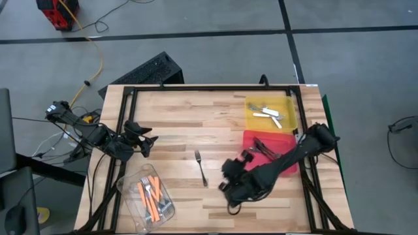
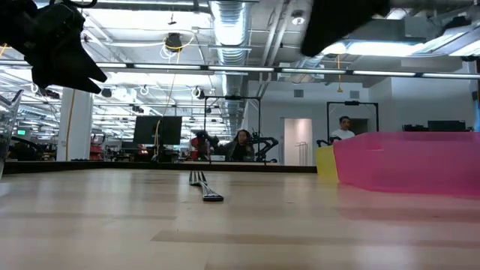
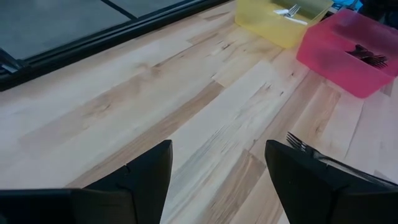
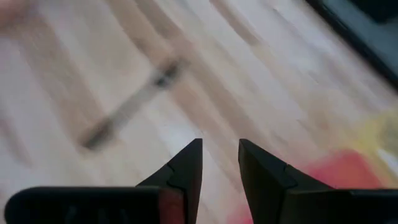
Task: Sort silverware by color (type)
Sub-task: Put the black fork into the red bin
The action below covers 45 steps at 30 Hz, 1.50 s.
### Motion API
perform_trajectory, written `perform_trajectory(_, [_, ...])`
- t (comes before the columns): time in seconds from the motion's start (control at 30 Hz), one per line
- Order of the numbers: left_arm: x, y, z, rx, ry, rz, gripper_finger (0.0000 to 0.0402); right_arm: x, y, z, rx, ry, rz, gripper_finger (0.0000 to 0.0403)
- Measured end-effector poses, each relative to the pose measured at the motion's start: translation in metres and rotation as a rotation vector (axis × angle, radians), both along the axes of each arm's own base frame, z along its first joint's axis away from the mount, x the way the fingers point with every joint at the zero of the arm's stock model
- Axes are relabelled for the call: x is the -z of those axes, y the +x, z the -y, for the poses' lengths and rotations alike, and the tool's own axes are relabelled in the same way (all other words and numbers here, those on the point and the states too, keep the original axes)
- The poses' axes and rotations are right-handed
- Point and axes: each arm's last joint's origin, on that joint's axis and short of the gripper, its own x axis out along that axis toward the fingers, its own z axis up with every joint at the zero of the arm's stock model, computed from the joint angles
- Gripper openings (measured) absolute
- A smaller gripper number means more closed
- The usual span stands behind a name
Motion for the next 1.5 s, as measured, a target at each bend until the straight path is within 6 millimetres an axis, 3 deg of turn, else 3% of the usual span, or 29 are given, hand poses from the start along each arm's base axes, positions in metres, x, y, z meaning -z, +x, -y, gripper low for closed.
perform_trajectory(0.23, [0.0,0.0,0.0,-0.001,0.0,0.001,0.0242,0.039,0.052,0.0,-0.07,0.009,0.126,0.0128])
perform_trajectory(0.4, [0.0,0.0,0.0,-0.003,-0.003,0.003,0.0242,0.075,0.075,0.009,-0.028,-0.036,0.14,0.0128])
perform_trajectory(0.63, [0.0,0.0,0.0,-0.002,-0.002,0.002,0.0242,0.123,0.069,-0.003,0.131,-0.176,0.301,0.014])
perform_trajectory(0.87, [0.0,0.0,0.0,-0.004,0.006,0.003,0.0242,0.152,0.084,-0.01,0.038,-0.023,0.299,0.021])
perform_trajectory(1.03, [0.0,0.0,0.0,-0.007,0.0,0.005,0.0242,0.155,0.089,-0.009,0.043,-0.047,0.334,0.0261])
perform_trajectory(1.17, [0.0,0.0,0.0,-0.007,0.001,0.005,0.0242,0.158,0.084,-0.007,0.079,-0.121,0.353,0.0265])
perform_trajectory(1.5, [0.0,0.0,0.0,0.006,0.02,-0.008,0.0242,0.177,0.077,0.004,0.099,-0.044,0.445,0.0265])
